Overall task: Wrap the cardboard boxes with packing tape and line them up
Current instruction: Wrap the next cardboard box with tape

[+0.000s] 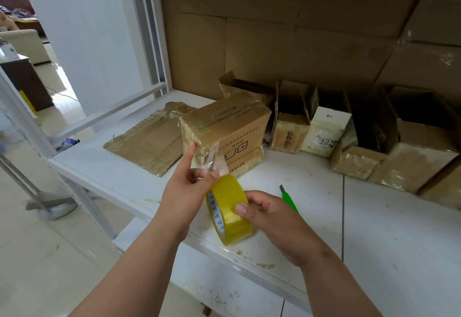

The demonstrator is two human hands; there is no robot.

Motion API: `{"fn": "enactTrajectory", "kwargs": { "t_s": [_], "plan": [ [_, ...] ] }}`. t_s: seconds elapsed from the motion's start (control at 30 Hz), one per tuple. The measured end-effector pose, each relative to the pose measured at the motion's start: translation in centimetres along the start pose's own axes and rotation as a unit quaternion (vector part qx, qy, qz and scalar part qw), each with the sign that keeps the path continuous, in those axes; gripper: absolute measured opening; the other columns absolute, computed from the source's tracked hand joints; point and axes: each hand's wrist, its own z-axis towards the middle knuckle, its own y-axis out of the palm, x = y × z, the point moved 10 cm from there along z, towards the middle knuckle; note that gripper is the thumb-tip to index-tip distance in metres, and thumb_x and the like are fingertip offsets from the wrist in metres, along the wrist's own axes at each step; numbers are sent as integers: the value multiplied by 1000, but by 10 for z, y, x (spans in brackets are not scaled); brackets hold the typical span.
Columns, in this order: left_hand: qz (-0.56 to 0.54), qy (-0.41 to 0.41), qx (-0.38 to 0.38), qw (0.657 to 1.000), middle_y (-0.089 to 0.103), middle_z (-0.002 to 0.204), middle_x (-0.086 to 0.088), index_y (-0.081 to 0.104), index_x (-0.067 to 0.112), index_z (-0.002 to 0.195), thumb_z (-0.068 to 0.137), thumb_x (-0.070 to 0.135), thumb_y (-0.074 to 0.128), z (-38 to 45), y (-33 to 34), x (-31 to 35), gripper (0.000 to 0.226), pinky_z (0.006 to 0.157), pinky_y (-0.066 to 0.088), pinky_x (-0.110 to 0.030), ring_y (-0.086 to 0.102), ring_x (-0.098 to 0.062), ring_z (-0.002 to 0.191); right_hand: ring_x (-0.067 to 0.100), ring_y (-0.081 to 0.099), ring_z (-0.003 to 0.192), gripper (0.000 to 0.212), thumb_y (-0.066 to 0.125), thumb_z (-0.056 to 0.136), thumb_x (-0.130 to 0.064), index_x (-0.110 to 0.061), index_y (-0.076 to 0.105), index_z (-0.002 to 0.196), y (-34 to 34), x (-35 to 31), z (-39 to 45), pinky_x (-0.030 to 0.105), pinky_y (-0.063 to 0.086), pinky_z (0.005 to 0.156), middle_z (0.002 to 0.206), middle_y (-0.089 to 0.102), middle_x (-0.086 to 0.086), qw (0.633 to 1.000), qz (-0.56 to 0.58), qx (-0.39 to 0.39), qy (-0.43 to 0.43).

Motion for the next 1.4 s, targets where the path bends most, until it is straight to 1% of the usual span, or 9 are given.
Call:
{"fn": "enactTrajectory", "kwargs": {
  "t_s": [0.1, 0.2, 0.27, 0.37, 0.47, 0.7, 0.8, 0.9, 1.4],
  "plan": [
    [-26, -9, 8, 1000, 62, 77, 4, 38, 44, 148, 90, 15, 70, -1, 1, -3, 72, 103, 47, -36, 64, -7, 84, 2, 68, 96, 17, 64, 93, -32, -30, 71, 109, -36, 4, -1, 20, 49, 84, 101, 74, -12, 993, -42, 106, 2],
    [-42, -27, 35, 998, 68, 74, 9, 48, 33, 139, 89, 17, 72, -3, -1, -7, 58, 100, 47, -38, 67, -9, 86, 11, 60, 100, 28, 62, 93, -39, -26, 66, 117, -92, 15, -7, 29, 45, 87, 115, 62, -5, 912, -286, 287, 54],
    [-43, -45, 60, 996, 71, 78, 7, 56, 26, 118, 87, 22, 74, -4, -3, -13, 36, 96, 50, -40, 68, -14, 88, 21, 56, 111, 42, 58, 93, -45, -26, 56, 130, -103, 30, -8, 36, 42, 93, 125, 54, 0, 851, -427, 275, 133],
    [-45, -54, 68, 995, 72, 89, -4, 65, 20, 96, 85, 25, 75, -4, -4, -17, 16, 91, 52, -40, 68, -22, 92, 20, 57, 108, 36, 53, 95, -46, -26, 57, 125, -106, 44, -8, 36, 39, 90, 116, 53, -2, 815, -498, 234, 181],
    [-58, -58, 64, 995, 74, 95, -10, 71, 15, 89, 87, 25, 73, -5, -2, -20, 11, 92, 52, -41, 68, -26, 95, 19, 59, 95, 22, 51, 98, -37, -25, 58, 115, -106, 37, -5, 33, 39, 81, 100, 51, -5, 824, -491, 241, 146],
    [-114, -59, 41, 991, 72, 85, 0, 71, 13, 91, 91, 23, 68, -13, 7, -23, 10, 89, 50, -33, 64, -14, 84, 4, 55, 76, 17, 51, 100, -30, -32, 59, 115, -73, -39, -1, 25, 41, 63, 87, 58, -13, 934, -296, 194, -43],
    [-116, -60, 49, 990, 71, 85, -2, 70, 15, 86, 90, 20, 69, -13, 7, -23, 7, 93, 50, -39, 63, -16, 85, -1, 55, 92, 27, 52, 99, -32, -34, 64, 123, -44, -73, 3, 17, 45, 75, 109, 63, -14, 929, -324, 149, -101],
    [-112, -55, 57, 991, 71, 88, -5, 72, 15, 86, 89, 19, 70, -14, 5, -23, 5, 90, 50, -39, 62, -17, 86, 8, 59, 103, 31, 54, 96, -35, -33, 66, 125, -23, -88, 10, 31, 51, 90, 116, 64, -10, 910, -373, 131, -126],
    [-101, -34, 88, 990, 68, 76, 4, 73, 18, 83, 88, 19, 69, -16, 4, -20, 6, 67, 46, -21, 59, -6, 70, 19, 58, 93, 29, 48, 94, -38, -27, 70, 109, 1, -103, 29, 34, 51, 80, 101, 60, -3, 841, -504, 128, -151]
  ]
}}
